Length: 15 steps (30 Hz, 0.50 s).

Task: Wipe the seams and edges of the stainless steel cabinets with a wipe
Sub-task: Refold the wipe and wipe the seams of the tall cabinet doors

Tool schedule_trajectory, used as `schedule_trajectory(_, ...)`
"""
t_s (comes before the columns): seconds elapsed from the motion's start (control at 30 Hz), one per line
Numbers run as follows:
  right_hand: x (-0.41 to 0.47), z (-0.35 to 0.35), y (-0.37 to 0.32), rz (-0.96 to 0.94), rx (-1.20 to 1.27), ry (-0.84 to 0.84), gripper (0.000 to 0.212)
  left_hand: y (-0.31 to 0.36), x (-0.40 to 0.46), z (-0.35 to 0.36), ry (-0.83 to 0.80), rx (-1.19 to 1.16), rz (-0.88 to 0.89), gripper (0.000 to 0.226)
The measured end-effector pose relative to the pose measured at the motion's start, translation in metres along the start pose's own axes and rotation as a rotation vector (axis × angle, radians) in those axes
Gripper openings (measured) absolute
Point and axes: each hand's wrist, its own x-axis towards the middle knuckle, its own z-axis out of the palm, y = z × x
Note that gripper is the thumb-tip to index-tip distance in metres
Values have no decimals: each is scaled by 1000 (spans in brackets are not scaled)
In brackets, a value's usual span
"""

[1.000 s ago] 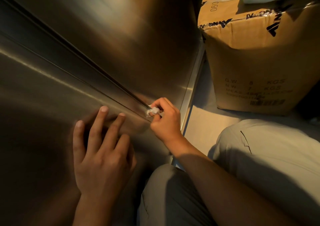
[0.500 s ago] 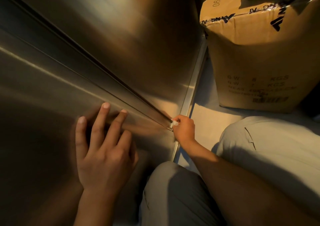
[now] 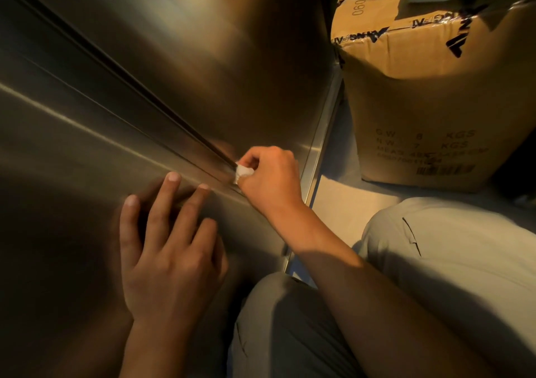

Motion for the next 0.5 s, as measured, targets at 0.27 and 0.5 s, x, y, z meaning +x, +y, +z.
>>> schedule_trajectory(0.27,-8,-22,-55,-235,638,168,19,-2,0,0,-2,4,11,22)
schedule_trajectory(0.5,-25,-18,-75,-535,707,131,22,-1,0,1,10,12,-13,27)
